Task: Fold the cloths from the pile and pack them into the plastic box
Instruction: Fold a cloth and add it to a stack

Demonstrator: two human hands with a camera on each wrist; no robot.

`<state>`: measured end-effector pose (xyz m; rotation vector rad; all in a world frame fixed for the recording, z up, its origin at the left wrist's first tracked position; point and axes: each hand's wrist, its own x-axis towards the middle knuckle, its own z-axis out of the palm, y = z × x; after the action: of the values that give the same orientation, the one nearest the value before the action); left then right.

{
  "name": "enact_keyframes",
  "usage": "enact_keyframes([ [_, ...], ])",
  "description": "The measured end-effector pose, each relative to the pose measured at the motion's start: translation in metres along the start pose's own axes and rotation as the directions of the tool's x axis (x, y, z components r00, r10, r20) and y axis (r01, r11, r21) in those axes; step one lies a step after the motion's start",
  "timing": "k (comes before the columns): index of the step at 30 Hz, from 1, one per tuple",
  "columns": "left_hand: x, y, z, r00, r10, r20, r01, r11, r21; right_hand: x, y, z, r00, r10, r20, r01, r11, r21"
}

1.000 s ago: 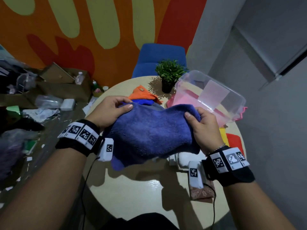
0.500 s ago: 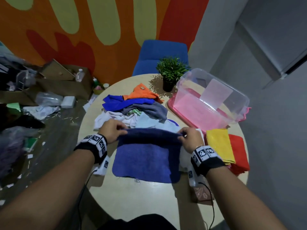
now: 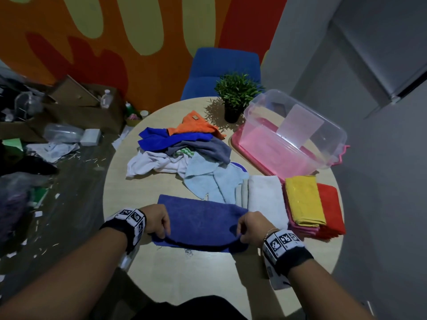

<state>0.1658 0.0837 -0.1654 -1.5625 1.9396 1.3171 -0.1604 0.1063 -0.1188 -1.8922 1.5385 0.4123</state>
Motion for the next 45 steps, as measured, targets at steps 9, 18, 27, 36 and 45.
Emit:
enact_keyframes([
  [9,0.039,-0.025,0.002,0.779,-0.227,-0.585,0.127,0.970,-0.208,0.010,0.000,0.008,0.955,0.087,-0.284,-0.102,0.994,-0.039],
  [18,0.046,-0.005,0.010,0.823,-0.227,-0.521,0.118,0.965,-0.235,0.020,-0.025,0.005,0.924,-0.070,-0.377,0.083,0.996,0.021],
  [27,-0.030,0.128,-0.069,0.708,0.367,-0.603,-0.505,0.860,-0.069,0.005,-0.064,-0.051,0.722,-0.259,-0.642,0.514,0.821,0.247],
  [36,-0.067,0.140,-0.102,0.618,0.472,-0.629,-0.523,0.844,0.119,-0.037,-0.055,-0.117,0.626,-0.325,-0.709,0.512,0.857,0.060],
  [45,-0.094,0.154,-0.129,0.591,0.519,-0.617,-0.424,0.851,0.310,-0.060,-0.056,-0.155,0.585,-0.381,-0.716,0.467,0.880,-0.087],
])
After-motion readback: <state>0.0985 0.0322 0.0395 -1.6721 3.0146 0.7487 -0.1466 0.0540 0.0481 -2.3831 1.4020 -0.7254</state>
